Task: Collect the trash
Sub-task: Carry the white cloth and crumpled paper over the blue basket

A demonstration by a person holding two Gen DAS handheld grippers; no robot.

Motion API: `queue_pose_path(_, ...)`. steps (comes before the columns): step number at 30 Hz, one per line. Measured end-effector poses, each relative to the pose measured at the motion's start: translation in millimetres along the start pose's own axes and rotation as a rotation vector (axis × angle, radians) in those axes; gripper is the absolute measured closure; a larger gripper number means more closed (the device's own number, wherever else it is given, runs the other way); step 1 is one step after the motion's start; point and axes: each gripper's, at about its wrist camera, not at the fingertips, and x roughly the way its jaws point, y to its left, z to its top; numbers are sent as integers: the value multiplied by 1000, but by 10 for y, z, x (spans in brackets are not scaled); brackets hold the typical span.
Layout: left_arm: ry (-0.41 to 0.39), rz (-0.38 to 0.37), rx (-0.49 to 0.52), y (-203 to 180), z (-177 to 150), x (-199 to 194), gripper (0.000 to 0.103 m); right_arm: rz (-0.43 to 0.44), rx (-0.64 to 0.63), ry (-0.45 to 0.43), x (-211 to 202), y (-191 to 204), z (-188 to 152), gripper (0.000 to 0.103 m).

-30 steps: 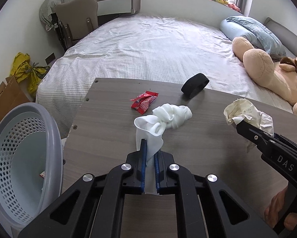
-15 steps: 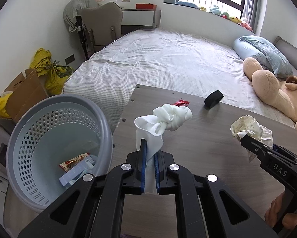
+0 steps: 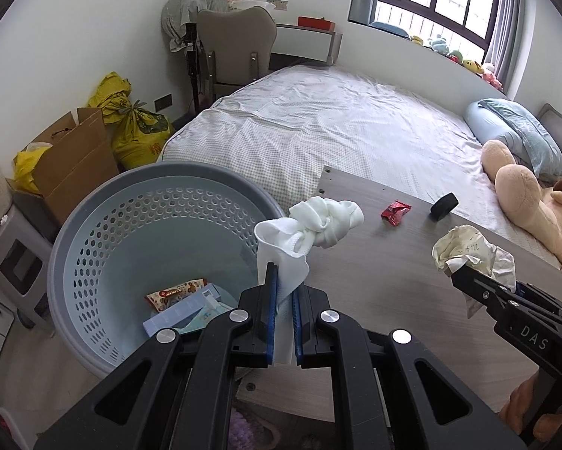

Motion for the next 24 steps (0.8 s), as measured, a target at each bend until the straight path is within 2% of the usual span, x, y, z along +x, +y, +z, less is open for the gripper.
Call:
queue_pose_path(12,-30,22,-70,518,1,-102,95,26,-75,15,116,481,68,59)
queue_pose_path(24,-16,76,-131,997,-40,-80,95,70,-157,11,245,988,135,59)
